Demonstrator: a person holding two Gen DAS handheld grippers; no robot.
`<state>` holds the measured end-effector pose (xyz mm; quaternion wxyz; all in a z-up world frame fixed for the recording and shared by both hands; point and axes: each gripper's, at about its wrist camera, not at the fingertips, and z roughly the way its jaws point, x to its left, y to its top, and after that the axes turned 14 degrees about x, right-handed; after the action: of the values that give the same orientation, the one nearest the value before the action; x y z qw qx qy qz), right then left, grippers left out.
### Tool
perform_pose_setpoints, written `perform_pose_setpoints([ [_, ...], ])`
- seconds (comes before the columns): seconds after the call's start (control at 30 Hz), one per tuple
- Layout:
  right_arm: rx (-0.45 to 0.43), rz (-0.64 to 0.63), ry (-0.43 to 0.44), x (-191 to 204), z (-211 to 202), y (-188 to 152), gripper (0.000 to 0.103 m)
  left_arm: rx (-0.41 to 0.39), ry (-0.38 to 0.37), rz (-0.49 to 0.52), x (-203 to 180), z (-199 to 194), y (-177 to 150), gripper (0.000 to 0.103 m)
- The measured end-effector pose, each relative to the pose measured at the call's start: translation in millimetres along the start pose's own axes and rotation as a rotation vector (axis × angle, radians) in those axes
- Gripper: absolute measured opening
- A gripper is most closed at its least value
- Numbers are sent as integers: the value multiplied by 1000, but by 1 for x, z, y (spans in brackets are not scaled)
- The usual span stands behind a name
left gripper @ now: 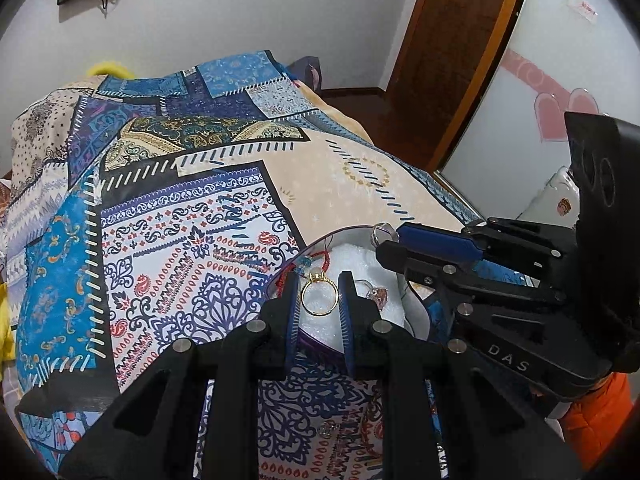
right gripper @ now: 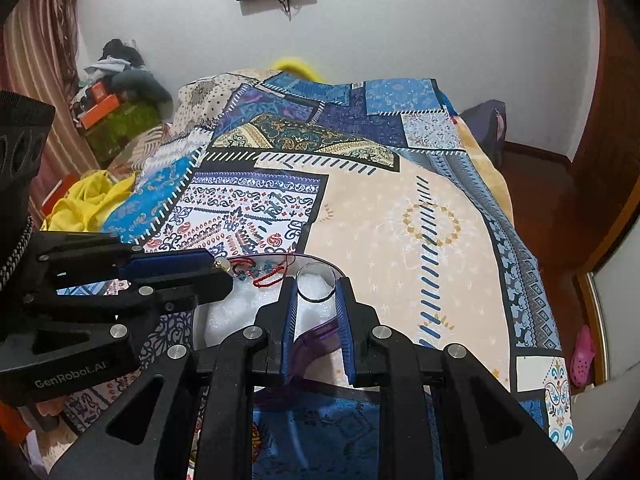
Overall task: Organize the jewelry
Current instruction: 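Carry both rings over the purple tin and open both grippers to drop them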
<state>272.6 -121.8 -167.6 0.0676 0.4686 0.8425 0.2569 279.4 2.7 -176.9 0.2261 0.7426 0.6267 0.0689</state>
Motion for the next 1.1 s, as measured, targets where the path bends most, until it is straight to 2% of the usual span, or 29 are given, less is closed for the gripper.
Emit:
perform_pose_setpoints([
  [0.57, 13, -26, -38, 8, -5, 1, 18, -11, 5, -11, -1, -14, -3, 18],
  [0.9, -34, -37, -66, 19, -33, -5, 21, -61, 29, -24, -3, -48, -12, 18],
  [1.1, -72, -41, -80, 26, -53, -11, 22, -92, 56, -13, -9, -70, -24, 22],
])
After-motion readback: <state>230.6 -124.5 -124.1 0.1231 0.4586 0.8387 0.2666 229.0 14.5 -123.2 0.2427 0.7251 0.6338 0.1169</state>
